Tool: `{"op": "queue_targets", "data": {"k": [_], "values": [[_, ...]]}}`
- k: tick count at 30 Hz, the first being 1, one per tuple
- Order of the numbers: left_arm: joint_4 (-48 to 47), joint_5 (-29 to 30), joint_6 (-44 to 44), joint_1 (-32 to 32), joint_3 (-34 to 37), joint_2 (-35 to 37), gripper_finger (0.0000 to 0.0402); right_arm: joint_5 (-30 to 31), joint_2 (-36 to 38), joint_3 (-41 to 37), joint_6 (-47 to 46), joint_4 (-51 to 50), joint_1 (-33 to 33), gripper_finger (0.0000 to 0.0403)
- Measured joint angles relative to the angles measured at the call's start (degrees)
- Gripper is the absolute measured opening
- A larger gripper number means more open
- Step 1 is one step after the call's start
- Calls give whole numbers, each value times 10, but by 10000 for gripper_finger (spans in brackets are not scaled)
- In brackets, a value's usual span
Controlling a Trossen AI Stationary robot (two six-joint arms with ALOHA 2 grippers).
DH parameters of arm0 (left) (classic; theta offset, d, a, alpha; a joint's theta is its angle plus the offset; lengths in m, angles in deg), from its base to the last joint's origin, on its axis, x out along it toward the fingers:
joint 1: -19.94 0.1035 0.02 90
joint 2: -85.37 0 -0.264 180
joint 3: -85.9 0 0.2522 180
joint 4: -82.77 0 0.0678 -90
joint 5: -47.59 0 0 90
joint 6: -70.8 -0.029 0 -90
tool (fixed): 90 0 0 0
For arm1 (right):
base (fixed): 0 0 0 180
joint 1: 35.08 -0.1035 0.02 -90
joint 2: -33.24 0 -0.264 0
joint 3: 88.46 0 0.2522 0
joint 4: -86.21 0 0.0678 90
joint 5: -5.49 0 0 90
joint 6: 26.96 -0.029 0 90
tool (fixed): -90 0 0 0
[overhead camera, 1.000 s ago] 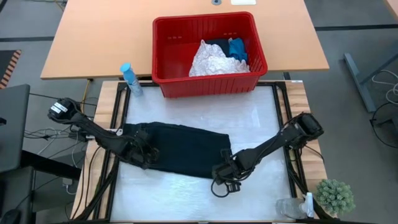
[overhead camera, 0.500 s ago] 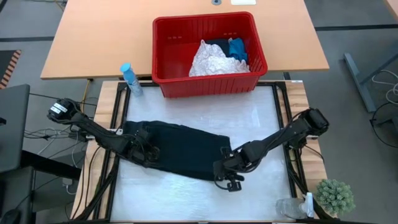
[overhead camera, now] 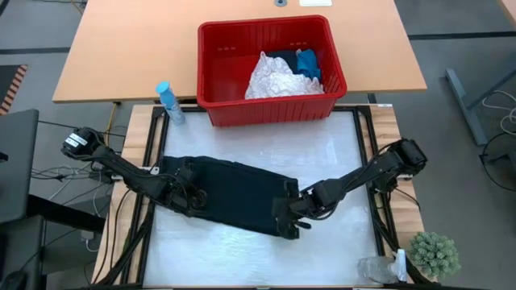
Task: Fold Laundry from Bin
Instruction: Fold the black pants from the red bin
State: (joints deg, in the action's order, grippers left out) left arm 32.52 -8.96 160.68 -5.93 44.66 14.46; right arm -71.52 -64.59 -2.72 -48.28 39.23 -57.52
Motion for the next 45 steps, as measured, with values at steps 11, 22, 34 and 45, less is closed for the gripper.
{"op": "queue_targets", "data": {"k": [11, 22, 34, 45], "values": [[39, -3, 5, 0, 0, 0, 2, 50, -4, -112, -81, 15, 35, 61], [193, -7, -16, 27, 0, -55, 2, 49, -2, -175, -44, -6, 86, 59], [273, -42, -190, 102, -56, -19, 2, 16, 69, -179, 17, -10, 134, 58], [312, -55, -316, 164, -109, -12, 2, 18, 161, -205, 19, 125, 164, 58]]}}
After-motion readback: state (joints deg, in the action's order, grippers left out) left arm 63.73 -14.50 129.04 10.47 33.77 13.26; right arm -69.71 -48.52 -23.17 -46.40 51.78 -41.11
